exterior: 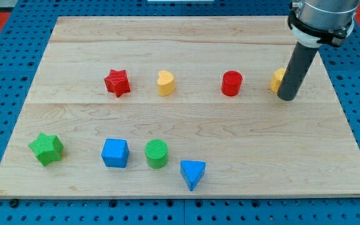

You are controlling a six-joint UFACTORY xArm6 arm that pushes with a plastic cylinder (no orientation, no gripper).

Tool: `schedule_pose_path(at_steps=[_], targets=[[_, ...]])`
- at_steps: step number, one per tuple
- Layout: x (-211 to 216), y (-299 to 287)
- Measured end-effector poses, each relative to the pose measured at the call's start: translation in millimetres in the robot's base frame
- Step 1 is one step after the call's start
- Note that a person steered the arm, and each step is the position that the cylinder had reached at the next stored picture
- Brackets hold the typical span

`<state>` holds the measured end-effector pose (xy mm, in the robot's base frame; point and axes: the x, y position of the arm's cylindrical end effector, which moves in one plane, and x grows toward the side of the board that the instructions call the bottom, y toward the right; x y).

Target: Push the red star into the yellow heart

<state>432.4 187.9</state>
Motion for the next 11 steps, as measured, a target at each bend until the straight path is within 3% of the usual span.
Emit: schedule_pose_path(at_steps=[1,6,7,8,9,11], targets=[[8.7,-39.9],[18.4,-379.2],[-20.5,-403.5],[-33.0,-369.2],[-37.1,-286.5],[-36.3,-195.4]])
